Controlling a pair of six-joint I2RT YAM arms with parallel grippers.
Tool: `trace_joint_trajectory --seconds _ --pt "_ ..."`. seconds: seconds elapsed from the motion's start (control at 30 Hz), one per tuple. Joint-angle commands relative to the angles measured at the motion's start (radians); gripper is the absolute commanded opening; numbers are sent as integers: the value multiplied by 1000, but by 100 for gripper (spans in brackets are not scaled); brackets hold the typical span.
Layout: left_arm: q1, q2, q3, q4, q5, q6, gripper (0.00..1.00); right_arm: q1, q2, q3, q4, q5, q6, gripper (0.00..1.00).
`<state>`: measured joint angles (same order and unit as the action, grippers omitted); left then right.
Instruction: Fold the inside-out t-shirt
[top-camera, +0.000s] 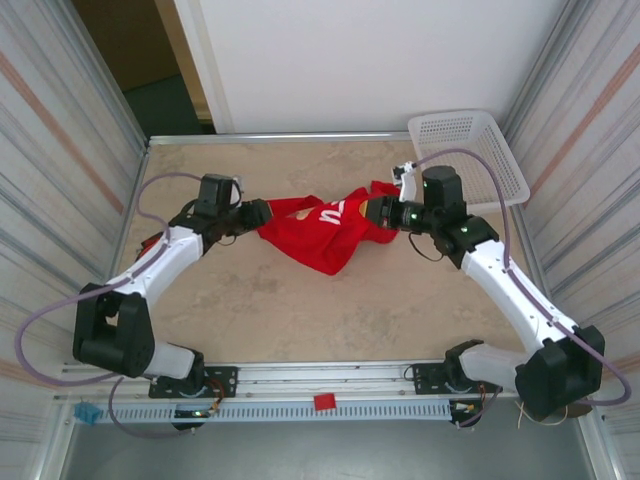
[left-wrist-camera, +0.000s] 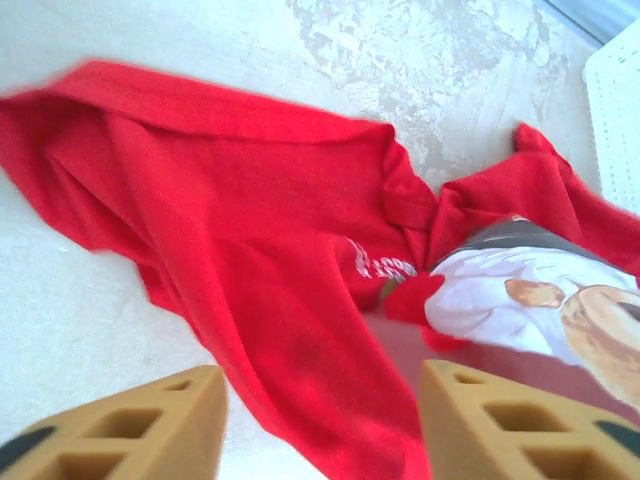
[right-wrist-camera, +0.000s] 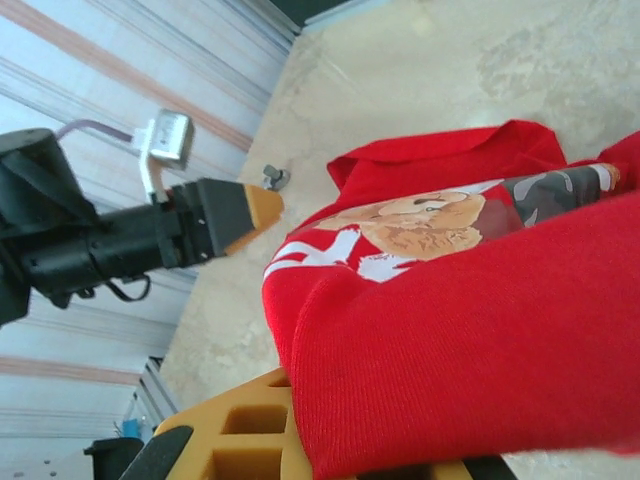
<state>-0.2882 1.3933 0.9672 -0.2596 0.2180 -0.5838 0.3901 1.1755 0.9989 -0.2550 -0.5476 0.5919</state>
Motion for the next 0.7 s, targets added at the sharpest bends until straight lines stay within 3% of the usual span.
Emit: trace_joint_trajectory --seconds 0.0,0.07,0.17,0.33,0.4,0.67 --pt "-27 -84 -45 -9 -15 60 59 -5 30 -85 -13 -26 22 0" --pt "-79 -132 -64 -18 -49 97 62 1 39 -89 1 -31 34 0" --pt "-227 -208 -113 -7 -156 151 65 11 45 -63 -8 -22 33 0" --pt "-543 -242 -218 108 -459 218 66 15 58 2 -32 -14 34 0" --pt "-628 -215 -240 171 -549 240 66 16 64 27 -40 -15 36 0" --pt "-680 12 -143 251 -643 277 69 26 79 68 -44 -15 50 0"
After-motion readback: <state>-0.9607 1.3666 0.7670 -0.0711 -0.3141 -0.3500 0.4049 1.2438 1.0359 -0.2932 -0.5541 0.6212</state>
